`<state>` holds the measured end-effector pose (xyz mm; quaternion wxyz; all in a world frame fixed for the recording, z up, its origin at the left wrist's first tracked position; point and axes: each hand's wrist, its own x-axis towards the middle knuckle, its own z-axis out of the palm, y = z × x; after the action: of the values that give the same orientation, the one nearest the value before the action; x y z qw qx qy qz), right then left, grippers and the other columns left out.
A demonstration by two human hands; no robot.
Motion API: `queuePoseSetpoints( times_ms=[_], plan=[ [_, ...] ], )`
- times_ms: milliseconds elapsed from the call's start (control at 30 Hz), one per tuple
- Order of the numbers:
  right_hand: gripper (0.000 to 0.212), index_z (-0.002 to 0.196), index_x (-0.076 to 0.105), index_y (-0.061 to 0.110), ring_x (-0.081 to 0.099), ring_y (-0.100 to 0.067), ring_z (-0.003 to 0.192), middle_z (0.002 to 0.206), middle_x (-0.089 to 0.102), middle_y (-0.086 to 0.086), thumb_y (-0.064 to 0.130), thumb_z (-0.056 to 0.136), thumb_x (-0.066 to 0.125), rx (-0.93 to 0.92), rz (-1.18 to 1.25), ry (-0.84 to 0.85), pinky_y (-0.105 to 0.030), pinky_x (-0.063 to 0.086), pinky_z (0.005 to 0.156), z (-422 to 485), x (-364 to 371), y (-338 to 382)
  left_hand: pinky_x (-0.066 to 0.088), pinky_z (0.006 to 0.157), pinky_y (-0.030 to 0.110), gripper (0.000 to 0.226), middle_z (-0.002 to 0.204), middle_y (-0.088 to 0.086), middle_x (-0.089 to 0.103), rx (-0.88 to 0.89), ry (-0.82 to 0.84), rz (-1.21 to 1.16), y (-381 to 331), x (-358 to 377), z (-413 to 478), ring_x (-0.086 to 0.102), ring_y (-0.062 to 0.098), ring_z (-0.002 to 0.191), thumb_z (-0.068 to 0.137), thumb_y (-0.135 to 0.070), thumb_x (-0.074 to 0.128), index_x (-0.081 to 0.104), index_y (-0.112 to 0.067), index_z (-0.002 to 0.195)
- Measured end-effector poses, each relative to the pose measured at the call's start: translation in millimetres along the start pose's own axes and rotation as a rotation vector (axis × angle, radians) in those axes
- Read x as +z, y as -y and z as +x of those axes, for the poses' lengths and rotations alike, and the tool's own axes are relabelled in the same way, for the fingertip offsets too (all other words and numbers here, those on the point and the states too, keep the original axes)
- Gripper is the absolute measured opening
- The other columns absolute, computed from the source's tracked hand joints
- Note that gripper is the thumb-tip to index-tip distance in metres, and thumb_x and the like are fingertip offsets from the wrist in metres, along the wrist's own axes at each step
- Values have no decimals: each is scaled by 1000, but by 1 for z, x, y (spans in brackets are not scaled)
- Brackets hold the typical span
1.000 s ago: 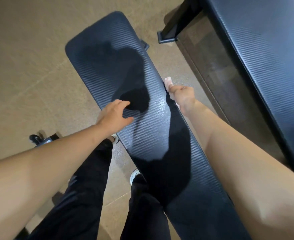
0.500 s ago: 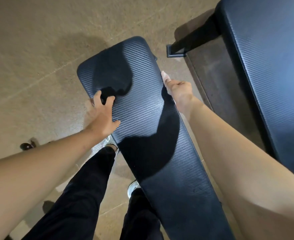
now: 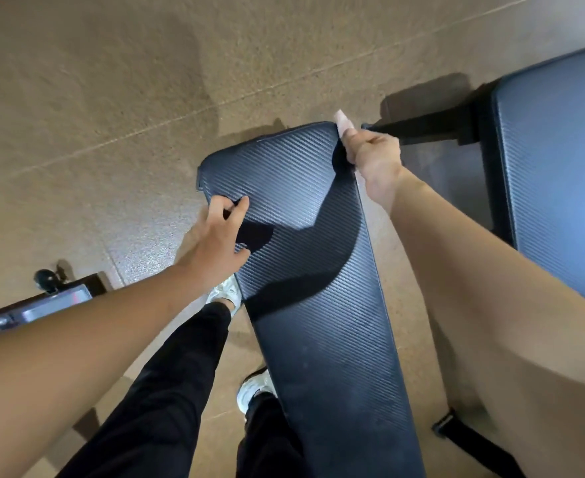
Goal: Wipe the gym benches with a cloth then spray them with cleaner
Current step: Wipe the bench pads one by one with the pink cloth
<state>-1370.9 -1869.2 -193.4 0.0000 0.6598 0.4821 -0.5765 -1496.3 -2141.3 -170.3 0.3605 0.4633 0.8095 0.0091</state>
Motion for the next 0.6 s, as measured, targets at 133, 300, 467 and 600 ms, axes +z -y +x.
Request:
queuePoseSetpoints(
  times_ms=[133, 300, 467, 600],
  plan=[
    [29, 76, 76, 12, 69, 4, 81, 79, 75, 18, 39, 87, 76, -152, -85, 43, -28, 48, 108, 18, 20, 16, 54, 82, 40, 86, 140, 8, 38, 26, 9, -28, 7, -5, -1, 50, 28, 120, 87, -35, 76, 30, -19, 158],
    [32, 63, 68, 24, 67, -9, 86, 82, 72, 5, 36, 93, 63, -346, -412, 218, -35, 54, 85, 11, 63, 39, 53, 90, 41, 63, 132, 4, 52, -43, -130, -238, 23, -26, 15, 60, 24, 109, 92, -36, 69, 47, -21, 149],
    [51, 52, 63, 53, 53, -2, 79, 65, 52, 31, 30, 98, 61, -426, -658, 354, -30, 44, 83, -15, 98, 56, 47, 101, 41, 53, 133, 5, 53, -97, -314, -406, 39, -51, 50, 54, 24, 122, 94, -37, 63, 56, -18, 142],
    [22, 80, 73, 45, 65, -5, 94, 84, 69, 29, 29, 92, 65, -507, -600, 454, -39, 50, 100, -20, 102, 52, 30, 116, 35, 61, 151, 5, 44, -33, -292, -468, 45, -70, 80, 39, 23, 142, 96, -45, 58, 47, -21, 150]
  ],
)
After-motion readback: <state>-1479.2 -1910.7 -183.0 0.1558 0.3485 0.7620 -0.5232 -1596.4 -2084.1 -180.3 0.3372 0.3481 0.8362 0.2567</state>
